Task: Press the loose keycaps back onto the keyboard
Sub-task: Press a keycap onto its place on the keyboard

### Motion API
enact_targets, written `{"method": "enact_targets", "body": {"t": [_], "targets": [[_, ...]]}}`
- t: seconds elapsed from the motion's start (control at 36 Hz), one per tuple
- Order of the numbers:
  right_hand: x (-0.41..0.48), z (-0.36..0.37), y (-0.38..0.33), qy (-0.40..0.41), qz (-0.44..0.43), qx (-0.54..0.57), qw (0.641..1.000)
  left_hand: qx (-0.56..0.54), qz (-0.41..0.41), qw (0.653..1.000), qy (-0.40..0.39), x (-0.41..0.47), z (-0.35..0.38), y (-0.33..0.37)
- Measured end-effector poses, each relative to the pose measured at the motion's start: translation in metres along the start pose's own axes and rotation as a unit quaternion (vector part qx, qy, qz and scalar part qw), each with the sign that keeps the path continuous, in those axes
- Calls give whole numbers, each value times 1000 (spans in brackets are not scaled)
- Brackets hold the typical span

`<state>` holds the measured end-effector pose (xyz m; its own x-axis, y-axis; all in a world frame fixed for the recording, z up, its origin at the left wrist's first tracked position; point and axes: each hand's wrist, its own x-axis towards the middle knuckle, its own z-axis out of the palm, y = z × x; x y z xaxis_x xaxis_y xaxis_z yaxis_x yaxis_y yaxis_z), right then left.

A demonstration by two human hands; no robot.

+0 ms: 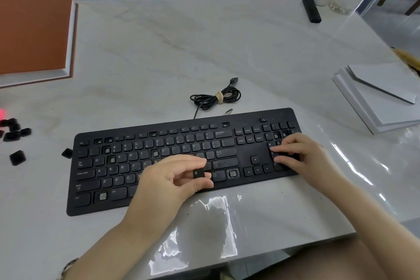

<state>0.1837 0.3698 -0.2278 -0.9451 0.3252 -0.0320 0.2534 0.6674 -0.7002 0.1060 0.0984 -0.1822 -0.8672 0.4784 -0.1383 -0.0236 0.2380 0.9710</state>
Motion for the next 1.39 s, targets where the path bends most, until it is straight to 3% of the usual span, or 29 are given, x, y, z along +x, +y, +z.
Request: {"method": "enact_targets", "body": {"t": [0.22, 0.53, 0.61, 0.78, 1.25, 1.39], "targets": [[0, 0, 1, -1, -11, -22, 1000, 75, 59, 995, 13, 1, -3, 0], [0, 3, 12, 22, -24, -9, 999, 95, -10, 994, 46, 1, -2, -16], [-3, 7, 13, 51, -70, -66, 994, 69, -32, 996, 46, 1, -2, -18], [-19, 19, 16, 150, -190, -205, 948, 52, -40, 996, 60, 1, -1, -16], [-27, 30, 16, 174, -175, -254, 935, 25, 4, 998, 59, 1, 6, -9], [-24, 26, 6, 167, -143, -234, 947, 20, -4, 999, 44, 1, 10, -9]]}}
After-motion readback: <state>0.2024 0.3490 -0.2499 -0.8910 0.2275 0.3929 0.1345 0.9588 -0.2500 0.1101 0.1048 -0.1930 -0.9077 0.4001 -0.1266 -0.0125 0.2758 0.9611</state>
